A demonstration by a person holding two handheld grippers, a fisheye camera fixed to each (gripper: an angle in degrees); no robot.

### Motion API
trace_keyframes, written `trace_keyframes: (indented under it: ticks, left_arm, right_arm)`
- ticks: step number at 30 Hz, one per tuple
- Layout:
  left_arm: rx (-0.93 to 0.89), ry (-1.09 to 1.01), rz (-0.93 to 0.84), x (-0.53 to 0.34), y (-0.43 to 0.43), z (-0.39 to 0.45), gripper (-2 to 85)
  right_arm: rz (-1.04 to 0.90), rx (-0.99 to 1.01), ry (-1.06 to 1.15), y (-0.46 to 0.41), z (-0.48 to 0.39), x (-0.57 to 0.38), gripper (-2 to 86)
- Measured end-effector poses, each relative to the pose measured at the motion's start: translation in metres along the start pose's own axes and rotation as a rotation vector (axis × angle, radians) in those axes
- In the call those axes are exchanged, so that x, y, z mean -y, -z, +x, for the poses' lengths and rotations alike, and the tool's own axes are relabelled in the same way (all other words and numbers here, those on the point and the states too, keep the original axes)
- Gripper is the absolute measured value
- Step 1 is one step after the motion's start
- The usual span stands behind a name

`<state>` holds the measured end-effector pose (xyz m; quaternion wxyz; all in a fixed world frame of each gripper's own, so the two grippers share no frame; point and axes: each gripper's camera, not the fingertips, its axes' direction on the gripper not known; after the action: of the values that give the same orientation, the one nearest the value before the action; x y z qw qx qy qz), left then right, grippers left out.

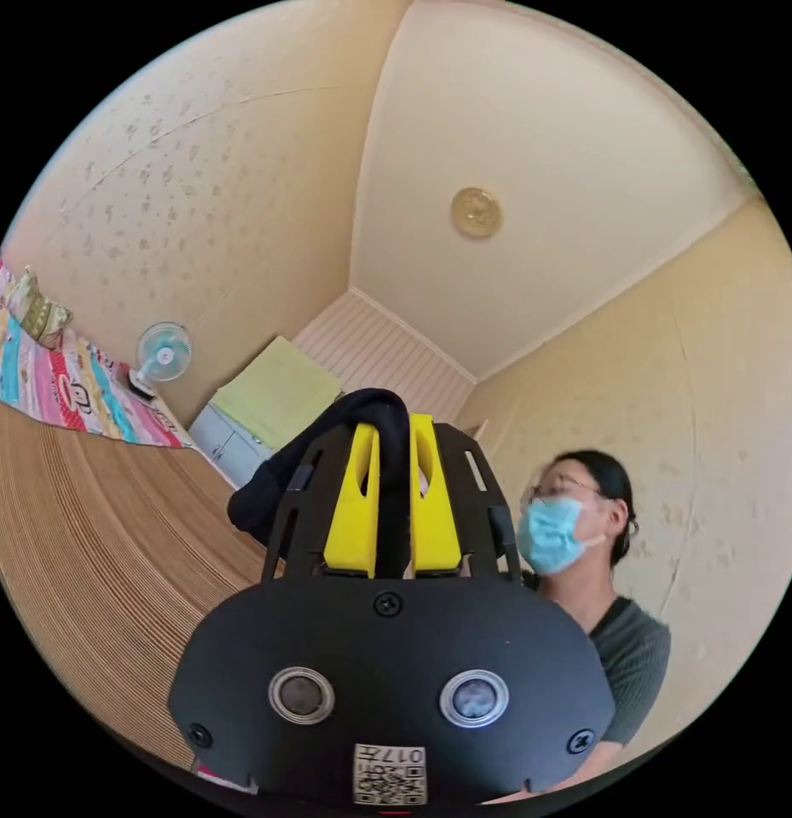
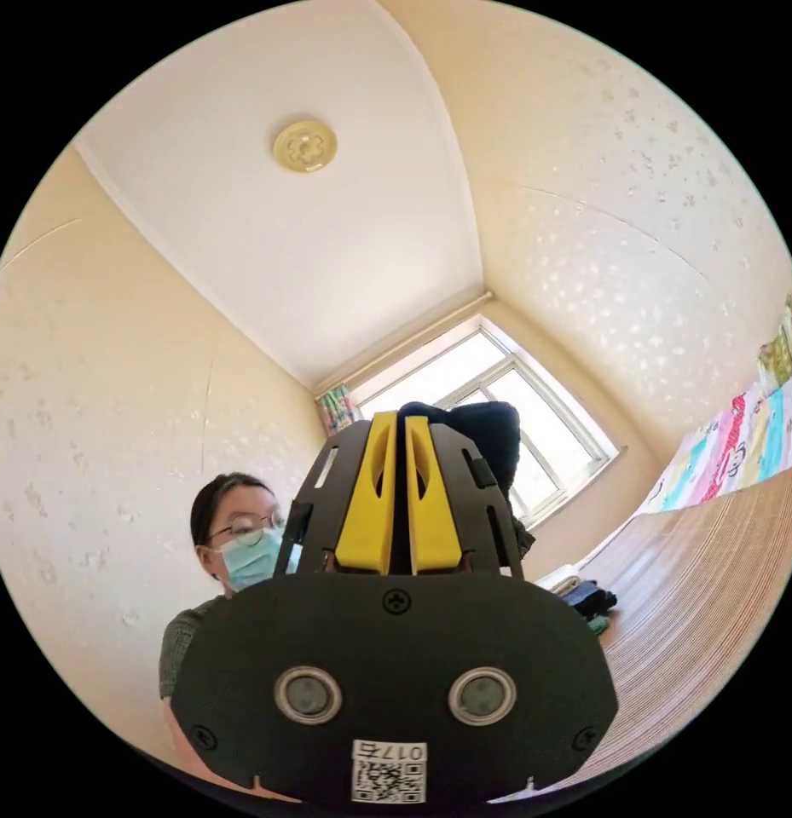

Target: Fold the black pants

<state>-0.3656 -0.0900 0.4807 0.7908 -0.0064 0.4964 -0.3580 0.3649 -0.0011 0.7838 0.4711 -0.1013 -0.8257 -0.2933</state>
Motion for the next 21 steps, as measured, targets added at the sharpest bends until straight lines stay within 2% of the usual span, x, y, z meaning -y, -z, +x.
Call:
trace_keyframes:
  ticks: [1,2,3,4,6,8,10,11,13,16,18,21]
  left_arm:
    - [0.088,-0.026,0.018,0.075,-0.015,-0.020,6.4]
    - [0.154,-0.036,0.022,0.107,-0.019,-0.028,7.2]
    - [0.305,-0.010,0.024,0.154,-0.025,-0.044,8.7]
    - [0.448,0.061,0.033,0.178,-0.029,-0.059,11.4]
    - [0.648,0.136,0.012,0.189,-0.040,-0.080,13.1]
    - [0.796,0.115,-0.078,0.181,-0.063,-0.105,12.5]
    - [0.878,0.088,-0.287,0.145,-0.100,-0.165,10.7]
    - [0.884,0.101,-0.354,0.131,-0.108,-0.186,10.7]
    - [0.904,0.220,-0.615,0.067,-0.133,-0.276,10.9]
    - [0.951,0.361,-0.788,-0.031,-0.138,-0.362,11.3]
    - [0.960,0.438,-0.822,-0.084,-0.131,-0.395,11.3]
    - [1.021,0.479,-0.909,-0.157,-0.119,-0.419,11.3]
  right_arm:
    - [0.024,-0.056,0.000,-0.006,0.012,0.028,1.7]
    - [0.060,-0.229,-0.029,-0.016,0.030,0.075,1.9]
    - [0.110,-0.435,-0.084,-0.021,0.037,0.101,2.1]
    - [0.131,-0.528,-0.103,-0.023,0.038,0.107,2.3]
    - [0.126,-0.823,-0.120,-0.035,0.039,0.112,2.5]
    - [0.050,-0.995,-0.147,-0.043,0.055,0.101,2.4]
    - [-0.143,-1.075,-0.177,-0.049,0.088,0.075,2.4]
    - [-0.299,-1.095,-0.221,-0.049,0.116,0.049,2.4]
    - [-0.478,-1.149,-0.301,-0.043,0.154,-0.003,2.3]
    - [-0.702,-1.261,-0.393,-0.031,0.199,-0.107,2.1]
    - [-0.850,-1.258,-0.476,-0.028,0.221,-0.187,1.9]
    - [-0.877,-1.191,-0.526,-0.036,0.221,-0.260,1.9]
